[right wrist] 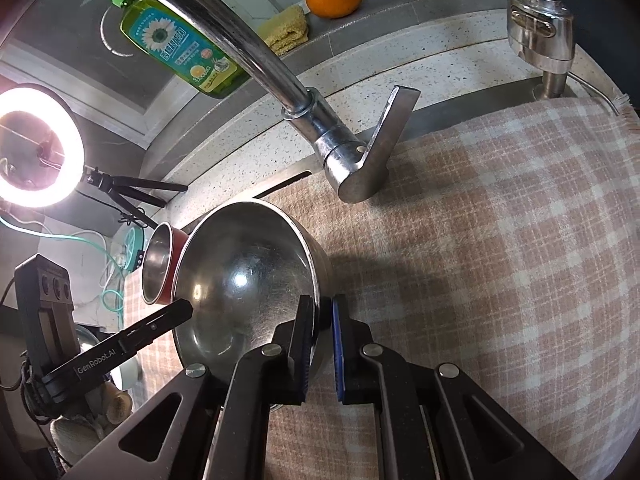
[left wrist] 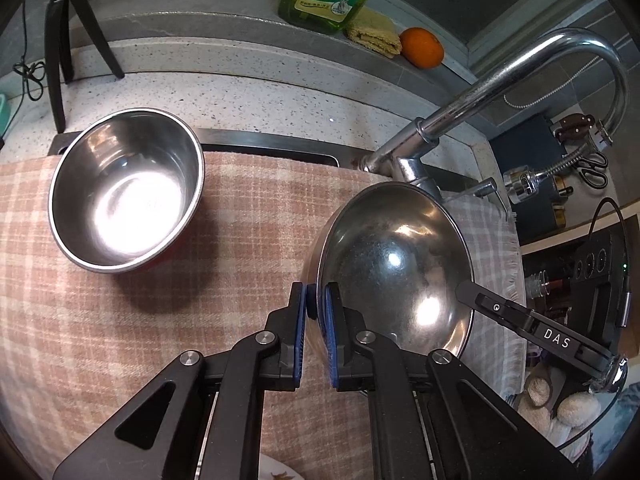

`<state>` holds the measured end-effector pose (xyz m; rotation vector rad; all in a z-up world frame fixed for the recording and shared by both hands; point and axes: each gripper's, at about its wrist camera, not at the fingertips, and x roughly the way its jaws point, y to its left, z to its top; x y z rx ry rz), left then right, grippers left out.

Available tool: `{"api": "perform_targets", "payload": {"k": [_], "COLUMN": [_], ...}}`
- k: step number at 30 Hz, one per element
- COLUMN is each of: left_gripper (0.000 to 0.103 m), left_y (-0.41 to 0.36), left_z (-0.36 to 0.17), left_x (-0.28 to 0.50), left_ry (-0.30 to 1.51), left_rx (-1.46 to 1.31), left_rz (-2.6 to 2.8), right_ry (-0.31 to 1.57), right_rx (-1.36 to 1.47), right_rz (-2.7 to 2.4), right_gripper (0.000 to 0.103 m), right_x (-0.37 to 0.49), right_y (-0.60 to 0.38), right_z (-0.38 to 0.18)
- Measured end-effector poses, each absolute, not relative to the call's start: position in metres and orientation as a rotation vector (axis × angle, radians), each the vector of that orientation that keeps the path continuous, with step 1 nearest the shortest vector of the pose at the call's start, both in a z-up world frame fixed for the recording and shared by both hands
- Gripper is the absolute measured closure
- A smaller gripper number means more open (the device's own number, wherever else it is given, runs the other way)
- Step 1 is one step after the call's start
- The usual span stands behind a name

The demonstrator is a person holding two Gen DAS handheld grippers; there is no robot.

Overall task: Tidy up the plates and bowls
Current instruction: 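Close both grippers on the rim of the large steel bowl, then lift the large steel bowl with both grippers and carry it toward the plate stack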

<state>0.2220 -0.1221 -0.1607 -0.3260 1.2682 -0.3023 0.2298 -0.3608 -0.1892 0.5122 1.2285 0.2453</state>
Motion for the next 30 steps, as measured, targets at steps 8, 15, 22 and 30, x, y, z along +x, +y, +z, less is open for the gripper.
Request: {"api": "perform_targets", "payload": {"k": [8, 15, 22, 30], "left_gripper": [0.095, 0.095, 0.095, 0.094], "left_y": [-0.123, -0.124, -0.128, -0.131], "left_z": [-0.153, -0.148, -0.143, -0.141], "left_x": [0.203, 0.179, 0.149, 0.121], "left_ry": [1.262, 1.260, 1.254, 1.250], "left_rx": [-0.317, -0.322, -0.325, -0.330], "left_rz": [-0.308, -0.320, -0.342, -0.351], "right_ry": [1.222, 1.220, 1.216, 1.230], "right_rx": [0.508, 0.497, 0.499, 0.507], "right_rz": [0.259, 0.275, 0.280, 0.281], "right_gripper": [0.094, 0.094, 0.094, 0.094], "right_x": [0.212, 0.188, 0.157, 0.127], "right_y": [-0.362, -0.364, -0.369, -0.372], "right_z": [-0.181, -0.177, -0.177, -0.181]}}
